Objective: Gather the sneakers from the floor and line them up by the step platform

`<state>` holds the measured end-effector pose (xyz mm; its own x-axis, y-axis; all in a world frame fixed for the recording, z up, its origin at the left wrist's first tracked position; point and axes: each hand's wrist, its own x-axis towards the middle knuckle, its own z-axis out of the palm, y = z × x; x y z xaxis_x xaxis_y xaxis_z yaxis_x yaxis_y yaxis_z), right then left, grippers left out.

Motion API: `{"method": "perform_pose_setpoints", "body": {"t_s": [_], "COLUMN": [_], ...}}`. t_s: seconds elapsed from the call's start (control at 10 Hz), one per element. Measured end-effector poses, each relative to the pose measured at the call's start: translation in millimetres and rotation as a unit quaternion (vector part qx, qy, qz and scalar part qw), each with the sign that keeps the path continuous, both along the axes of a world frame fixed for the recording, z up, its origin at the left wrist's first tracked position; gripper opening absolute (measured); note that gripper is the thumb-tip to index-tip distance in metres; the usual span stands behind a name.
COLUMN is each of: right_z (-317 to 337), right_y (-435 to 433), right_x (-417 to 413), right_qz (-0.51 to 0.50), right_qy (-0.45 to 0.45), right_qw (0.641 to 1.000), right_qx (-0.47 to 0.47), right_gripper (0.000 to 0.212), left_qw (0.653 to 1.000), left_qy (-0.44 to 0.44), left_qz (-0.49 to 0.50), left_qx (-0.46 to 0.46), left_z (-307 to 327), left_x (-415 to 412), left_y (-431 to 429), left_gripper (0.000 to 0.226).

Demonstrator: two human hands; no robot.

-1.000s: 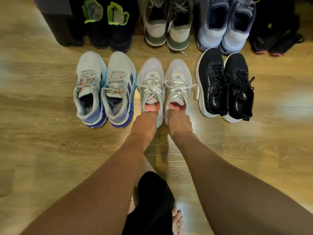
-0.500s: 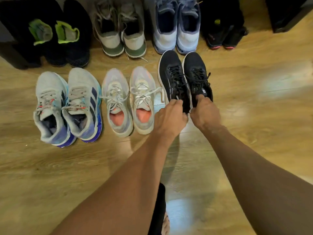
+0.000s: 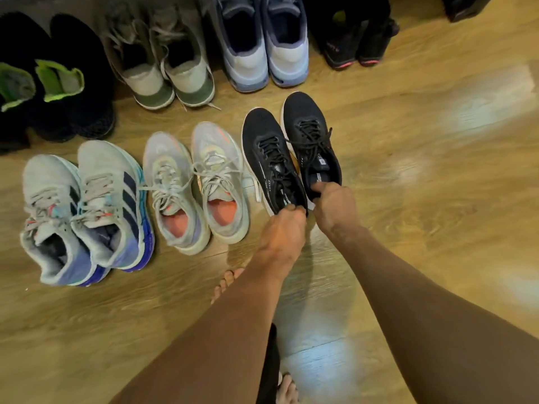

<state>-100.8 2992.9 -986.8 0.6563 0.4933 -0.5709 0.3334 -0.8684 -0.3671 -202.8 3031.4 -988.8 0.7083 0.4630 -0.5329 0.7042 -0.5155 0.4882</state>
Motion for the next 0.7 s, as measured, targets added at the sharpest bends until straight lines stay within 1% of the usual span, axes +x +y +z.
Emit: {"method": "perform_pose_setpoints", "body": {"t_s": [0.1,0.2,0.3,0.4,0.5,0.6,0.7], "right_z": [-8.3,-13.9,-17.4,-17.9,-6.4,19.0,60.8], "right_y": [-2.0,-4.5,-9.5,-11.8,-10.1,-8.3,-5.9], "right_x": [2.3,2.2,5.7,6.9,3.6,3.5,8.1], "right_qz": [-0.024,-0.01,0.01,0.022,0.039,0.045,-0.01], "right_qy": [0.006,-0.004,-0.028,-0.034,-0.016,-0.011,0.038], "right_qw": [1.0,0.999,0.998,0.996,0.994,0.996,0.999], "right_qx": [-0.018,-0.047,-0.062,-0.084,-0.1,-0.073,-0.009], "right_gripper": [0.033,0.041,0.043,0.044,0.046,0.043,0.034], "left_qw": [1.0,1.0,1.0,0.999,0.998,0.999,0.996], "left_qy": [-0.004,-0.005,-0.01,0.013,0.035,0.031,-0.013], "left_qz": [-0.012,-0.014,-0.009,-0.026,-0.045,-0.031,0.065], "left_qx": [-0.009,0.01,0.027,0.019,-0.001,-0.028,-0.06], "left_z": [-2.5,-2.6,-1.6,1.7,7.8,31.2,71.0], "left_x": [0.5,-1.2,1.3,5.3,2.7,-2.4,-7.2], "left_y": [2.9,0.0,-1.4,-1.3,2.2,5.6,8.6], "left_gripper": [0.02,0.029,0.035,0.033,0.034,0.041,0.039]}}
